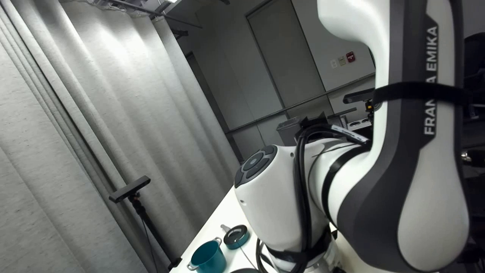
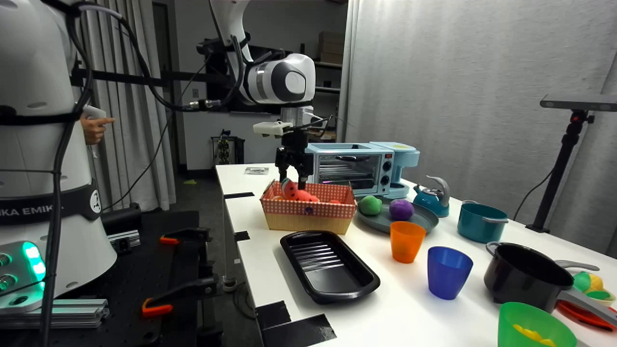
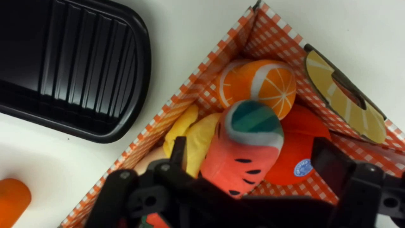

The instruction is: Put the watermelon plushy in the box on the tray

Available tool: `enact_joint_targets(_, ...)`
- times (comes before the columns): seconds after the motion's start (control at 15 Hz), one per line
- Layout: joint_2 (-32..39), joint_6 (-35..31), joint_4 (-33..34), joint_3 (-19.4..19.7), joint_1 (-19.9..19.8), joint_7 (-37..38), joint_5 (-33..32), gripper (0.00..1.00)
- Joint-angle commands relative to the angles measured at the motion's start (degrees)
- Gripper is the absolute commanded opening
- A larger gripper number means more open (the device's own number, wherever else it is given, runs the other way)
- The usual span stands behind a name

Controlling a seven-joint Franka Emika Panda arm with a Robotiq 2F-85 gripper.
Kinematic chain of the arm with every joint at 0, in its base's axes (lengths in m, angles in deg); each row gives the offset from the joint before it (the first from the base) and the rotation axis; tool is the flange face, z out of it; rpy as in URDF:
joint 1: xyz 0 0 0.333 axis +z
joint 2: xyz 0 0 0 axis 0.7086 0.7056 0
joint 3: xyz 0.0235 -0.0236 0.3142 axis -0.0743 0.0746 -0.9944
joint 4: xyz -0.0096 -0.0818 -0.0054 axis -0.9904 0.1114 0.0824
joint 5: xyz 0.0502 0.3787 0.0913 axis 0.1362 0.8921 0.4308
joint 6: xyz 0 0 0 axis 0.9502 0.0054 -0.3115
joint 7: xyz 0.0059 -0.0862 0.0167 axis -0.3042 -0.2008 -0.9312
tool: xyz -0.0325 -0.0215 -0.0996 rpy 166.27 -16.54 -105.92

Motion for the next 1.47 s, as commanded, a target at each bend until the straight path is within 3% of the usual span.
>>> enact_joint_targets(0.0, 3.11, -1.37, 2.53, 2.00, 1.93, 1.02, -2.21, 1.00)
enact_joint_targets(0.2, 4.18, -1.19, 2.95, 2.66, 2.60, 1.09, -1.99, 1.00)
enact_joint_targets(0.27, 4.49, -1.15, 3.05, 2.86, 2.81, 1.14, -1.99, 0.93)
enact_joint_targets(0.33, 4.75, -1.11, 3.13, 3.05, 2.98, 1.19, -1.98, 0.75)
enact_joint_targets(0.47, 5.11, -1.01, 3.18, 3.34, 3.25, 1.23, -2.04, 0.58)
enact_joint_targets(0.93, 3.78, 0.04, 2.52, 4.09, 3.85, 1.40, -2.11, 0.06)
enact_joint_targets(1.07, 2.78, 0.32, 2.12, 4.19, 3.90, 1.59, -2.18, 0.01)
enact_joint_targets(1.4, -0.08, 0.39, 1.58, 4.55, 3.74, 2.24, -2.99, 0.03)
